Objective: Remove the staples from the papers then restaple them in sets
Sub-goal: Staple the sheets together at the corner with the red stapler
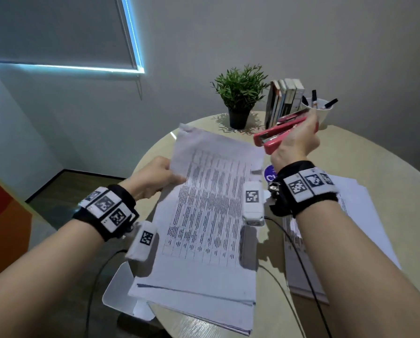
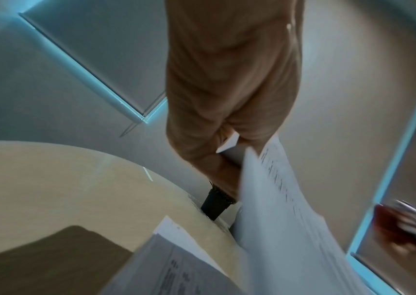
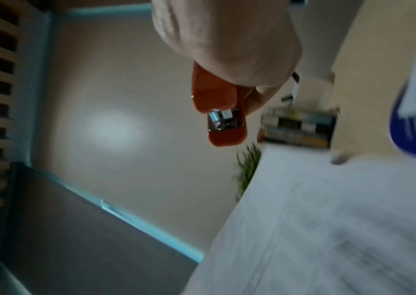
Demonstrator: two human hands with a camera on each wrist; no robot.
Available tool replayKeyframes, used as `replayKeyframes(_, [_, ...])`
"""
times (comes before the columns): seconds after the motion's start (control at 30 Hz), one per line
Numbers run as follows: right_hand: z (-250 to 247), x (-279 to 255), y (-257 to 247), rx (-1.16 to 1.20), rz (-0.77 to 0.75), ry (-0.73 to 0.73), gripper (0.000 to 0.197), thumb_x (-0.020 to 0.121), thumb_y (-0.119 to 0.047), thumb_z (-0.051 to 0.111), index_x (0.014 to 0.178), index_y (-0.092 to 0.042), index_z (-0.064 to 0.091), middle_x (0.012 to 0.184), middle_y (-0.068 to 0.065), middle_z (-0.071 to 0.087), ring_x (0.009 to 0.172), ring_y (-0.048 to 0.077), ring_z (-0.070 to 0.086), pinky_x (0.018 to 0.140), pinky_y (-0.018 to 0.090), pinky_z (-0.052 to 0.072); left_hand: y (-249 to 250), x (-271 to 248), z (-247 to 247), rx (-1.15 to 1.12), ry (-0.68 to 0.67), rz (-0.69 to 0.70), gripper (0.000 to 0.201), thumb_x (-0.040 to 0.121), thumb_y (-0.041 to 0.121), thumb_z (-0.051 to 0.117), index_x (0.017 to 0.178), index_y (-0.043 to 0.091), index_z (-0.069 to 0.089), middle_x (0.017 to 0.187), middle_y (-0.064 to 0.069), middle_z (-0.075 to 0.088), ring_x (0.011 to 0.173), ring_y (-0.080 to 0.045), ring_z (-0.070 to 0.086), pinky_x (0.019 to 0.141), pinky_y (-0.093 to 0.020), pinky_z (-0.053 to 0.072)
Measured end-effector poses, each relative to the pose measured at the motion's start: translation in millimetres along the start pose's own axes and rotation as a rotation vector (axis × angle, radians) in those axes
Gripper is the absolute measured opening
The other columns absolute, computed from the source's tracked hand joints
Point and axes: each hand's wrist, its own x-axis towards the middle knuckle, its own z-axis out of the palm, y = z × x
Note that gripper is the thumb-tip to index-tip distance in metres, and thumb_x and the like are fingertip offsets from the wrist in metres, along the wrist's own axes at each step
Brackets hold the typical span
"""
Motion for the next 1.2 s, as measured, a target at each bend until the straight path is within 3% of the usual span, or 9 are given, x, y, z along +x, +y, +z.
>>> replayKeyframes(0.1, [-17.3, 15.6, -40.4, 0.057, -0.075, 0.033, 0.038, 0.096, -0.043, 0.056, 0.102, -0.007, 0.061, 0.090, 0.010, 0.071, 0.072, 0.024, 0.074, 0.061, 0.035, 0.060, 11.0, 10.0, 0.0, -0.197, -0.002, -0.022, 0.025, 0.082, 0.000, 0.069, 0.106, -0.006, 0.065, 0.113, -0.028, 0.066, 0.101, -0.042, 0.063, 0.099, -0.064, 0.041])
replayKeyframes(0.2, [-37.4, 31.0, -82.4, 0.083, -0.098, 0.079, 0.041, 0.095, -0.047, 0.051, 0.107, -0.009, 0.061, 0.080, 0.006, 0.069, 0.065, 0.022, 0.072, 0.058, 0.031, 0.055, 30.6, 25.3, 27.8, -0.238, -0.087, 0.000, 0.038, 0.073, 0.012, 0.079, 0.107, 0.001, 0.067, 0.111, -0.022, 0.069, 0.110, -0.047, 0.061, 0.103, -0.062, 0.039])
replayKeyframes(0.37, [-72.5, 49.4, -126.9, 0.102, -0.182, 0.182, 0.051, 0.093, -0.048, 0.053, 0.124, -0.007, 0.056, 0.080, 0.005, 0.067, 0.055, 0.018, 0.068, 0.051, 0.028, 0.053, 74.9, 39.0, 132.9, -0.151, -0.230, -0.001, 0.022, 0.081, 0.009, 0.072, 0.102, 0.004, 0.069, 0.103, -0.021, 0.072, 0.077, -0.031, 0.059, 0.064, -0.039, 0.043])
replayKeyframes(0.47, [-96.4, 59.0, -132.8, 0.083, -0.216, 0.225, 0.045, 0.092, -0.048, 0.054, 0.112, -0.009, 0.061, 0.084, 0.005, 0.069, 0.066, 0.020, 0.071, 0.058, 0.031, 0.056, 87.5, 43.0, 198.9, -0.148, -0.277, -0.025, 0.015, 0.080, 0.006, 0.071, 0.092, -0.002, 0.067, 0.095, -0.027, 0.070, 0.072, -0.027, 0.057, 0.063, -0.035, 0.040])
replayKeyframes(0.57, [-118.0, 73.5, -129.8, 0.100, -0.228, 0.258, 0.035, 0.091, -0.045, 0.055, 0.098, -0.011, 0.062, 0.084, 0.007, 0.069, 0.068, 0.023, 0.070, 0.064, 0.034, 0.058, 95.2, 45.4, 243.3, -0.139, -0.243, -0.013, 0.017, 0.083, -0.001, 0.067, 0.071, 0.003, 0.057, 0.065, -0.012, 0.058, 0.064, -0.022, 0.055, 0.053, -0.025, 0.039])
replayKeyframes(0.67, [-133.8, 84.1, -119.9, 0.054, -0.190, 0.285, 0.036, 0.091, -0.046, 0.053, 0.097, -0.011, 0.061, 0.082, 0.006, 0.069, 0.067, 0.023, 0.070, 0.064, 0.035, 0.056, 100.0, 43.3, 264.8, -0.064, -0.215, 0.021, 0.008, 0.082, 0.001, 0.069, 0.084, -0.002, 0.061, 0.081, -0.014, 0.063, 0.082, -0.026, 0.065, 0.067, -0.034, 0.050])
replayKeyframes(0.87, [-139.4, 83.5, -82.1, -0.047, -0.087, 0.316, 0.038, 0.092, -0.044, 0.052, 0.092, -0.008, 0.064, 0.078, 0.008, 0.071, 0.073, 0.028, 0.073, 0.060, 0.032, 0.054, 98.4, 50.3, 258.9, 0.348, -0.076, 0.160, 0.018, 0.078, 0.010, 0.071, 0.084, 0.004, 0.054, 0.086, -0.009, 0.056, 0.090, -0.029, 0.058, 0.063, -0.028, 0.045])
replayKeyframes(1.0, [-139.8, 81.3, -53.4, -0.112, -0.007, 0.332, 0.040, 0.091, -0.045, 0.053, 0.091, -0.007, 0.066, 0.078, 0.009, 0.073, 0.064, 0.027, 0.072, 0.053, 0.030, 0.053, 89.7, 65.3, 228.7, 0.474, 0.120, 0.218, 0.061, 0.076, 0.021, 0.076, 0.127, 0.007, 0.045, 0.127, -0.014, 0.045, 0.118, -0.033, 0.046, 0.096, -0.043, 0.047])
replayKeyframes(1.2, [-140.5, 74.5, -20.4, -0.176, 0.184, 0.312, 0.035, 0.090, -0.044, 0.054, 0.079, -0.012, 0.060, 0.071, 0.005, 0.068, 0.052, 0.022, 0.064, 0.040, 0.021, 0.046, 55.3, 79.5, 112.9, 0.607, 0.261, -0.034, 0.062, 0.078, 0.026, 0.076, 0.127, 0.006, 0.046, 0.128, -0.013, 0.049, 0.121, -0.033, 0.046, 0.099, -0.043, 0.044])
